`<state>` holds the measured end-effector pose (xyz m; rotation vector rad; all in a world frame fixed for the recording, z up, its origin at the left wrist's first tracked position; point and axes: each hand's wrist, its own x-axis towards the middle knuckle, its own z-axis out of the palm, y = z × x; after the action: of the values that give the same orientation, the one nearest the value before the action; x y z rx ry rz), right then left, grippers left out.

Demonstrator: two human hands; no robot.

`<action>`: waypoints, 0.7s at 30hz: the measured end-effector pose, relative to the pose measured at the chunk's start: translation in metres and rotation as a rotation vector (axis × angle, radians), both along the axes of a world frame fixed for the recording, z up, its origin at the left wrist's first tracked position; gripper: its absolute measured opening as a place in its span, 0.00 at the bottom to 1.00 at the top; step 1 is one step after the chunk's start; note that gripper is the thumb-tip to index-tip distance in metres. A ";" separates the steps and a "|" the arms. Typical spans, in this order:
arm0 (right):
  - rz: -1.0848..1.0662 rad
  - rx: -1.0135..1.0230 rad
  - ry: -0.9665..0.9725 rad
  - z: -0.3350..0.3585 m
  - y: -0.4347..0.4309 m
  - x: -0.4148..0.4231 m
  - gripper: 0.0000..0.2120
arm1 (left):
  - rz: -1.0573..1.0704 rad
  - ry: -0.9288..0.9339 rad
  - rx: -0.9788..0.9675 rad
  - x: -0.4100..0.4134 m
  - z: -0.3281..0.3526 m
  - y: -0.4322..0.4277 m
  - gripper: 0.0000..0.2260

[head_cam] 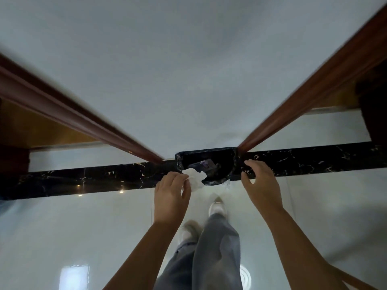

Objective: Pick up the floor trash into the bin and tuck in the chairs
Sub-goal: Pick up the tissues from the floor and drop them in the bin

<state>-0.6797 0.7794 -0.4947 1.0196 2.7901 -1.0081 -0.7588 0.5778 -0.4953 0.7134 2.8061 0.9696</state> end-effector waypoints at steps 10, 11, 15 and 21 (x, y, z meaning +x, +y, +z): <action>0.021 0.070 -0.058 -0.036 0.012 0.020 0.17 | -0.072 -0.024 0.042 -0.002 -0.048 0.038 0.15; 0.017 0.068 -0.056 -0.042 0.014 0.020 0.17 | -0.087 -0.028 0.038 -0.004 -0.058 0.042 0.15; -0.002 0.046 -0.035 -0.065 0.018 0.024 0.17 | -0.120 -0.027 -0.021 -0.013 -0.099 0.058 0.11; -0.008 0.035 -0.026 -0.104 0.026 0.037 0.17 | -0.183 -0.072 -0.281 -0.019 -0.164 0.068 0.14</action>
<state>-0.6426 0.8055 -0.5982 1.0410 2.7945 -0.9436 -0.7774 0.6457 -0.6589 0.8568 2.6785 0.5459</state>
